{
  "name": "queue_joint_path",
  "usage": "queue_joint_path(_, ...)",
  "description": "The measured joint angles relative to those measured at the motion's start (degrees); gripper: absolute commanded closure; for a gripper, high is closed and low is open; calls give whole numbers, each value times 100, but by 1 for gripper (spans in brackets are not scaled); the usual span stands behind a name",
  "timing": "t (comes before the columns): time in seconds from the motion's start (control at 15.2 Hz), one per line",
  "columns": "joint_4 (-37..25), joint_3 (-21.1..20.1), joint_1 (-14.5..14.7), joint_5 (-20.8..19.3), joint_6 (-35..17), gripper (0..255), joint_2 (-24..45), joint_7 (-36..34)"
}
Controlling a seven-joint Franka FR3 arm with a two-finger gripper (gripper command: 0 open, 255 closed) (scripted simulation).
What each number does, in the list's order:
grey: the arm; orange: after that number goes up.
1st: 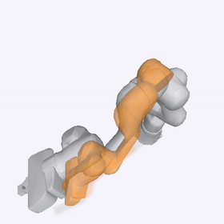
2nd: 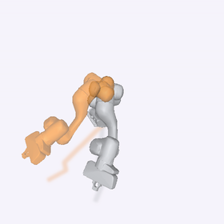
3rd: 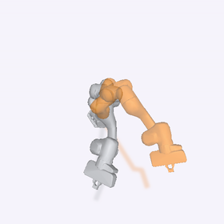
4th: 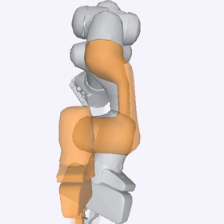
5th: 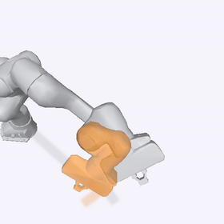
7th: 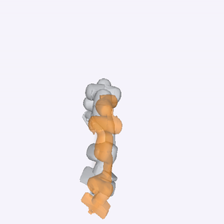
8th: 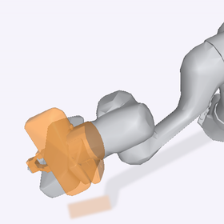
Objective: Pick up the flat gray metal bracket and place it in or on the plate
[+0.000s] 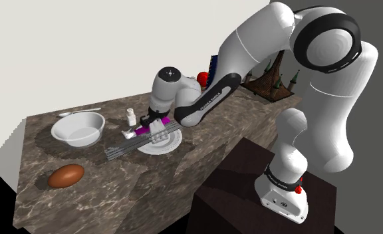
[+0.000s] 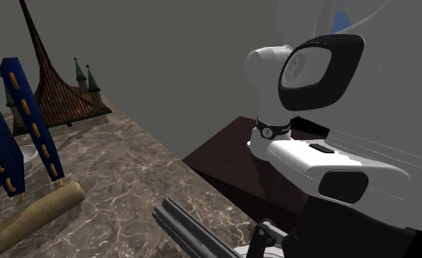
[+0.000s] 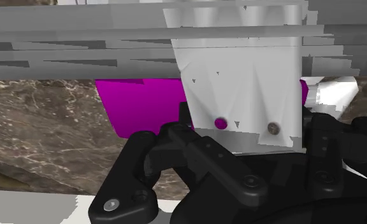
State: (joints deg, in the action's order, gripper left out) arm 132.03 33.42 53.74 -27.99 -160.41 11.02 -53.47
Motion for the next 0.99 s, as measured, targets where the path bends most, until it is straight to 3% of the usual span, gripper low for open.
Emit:
queue_joint_path(0.66, 46, 30, -13, 9, -320, 255, 273, -96)
queue_joint_path(0.73, 40, 24, -21, 23, -319, 0, 283, -83)
queue_joint_path(0.99, 58, 11, -26, 39, -346, 0, 359, -94)
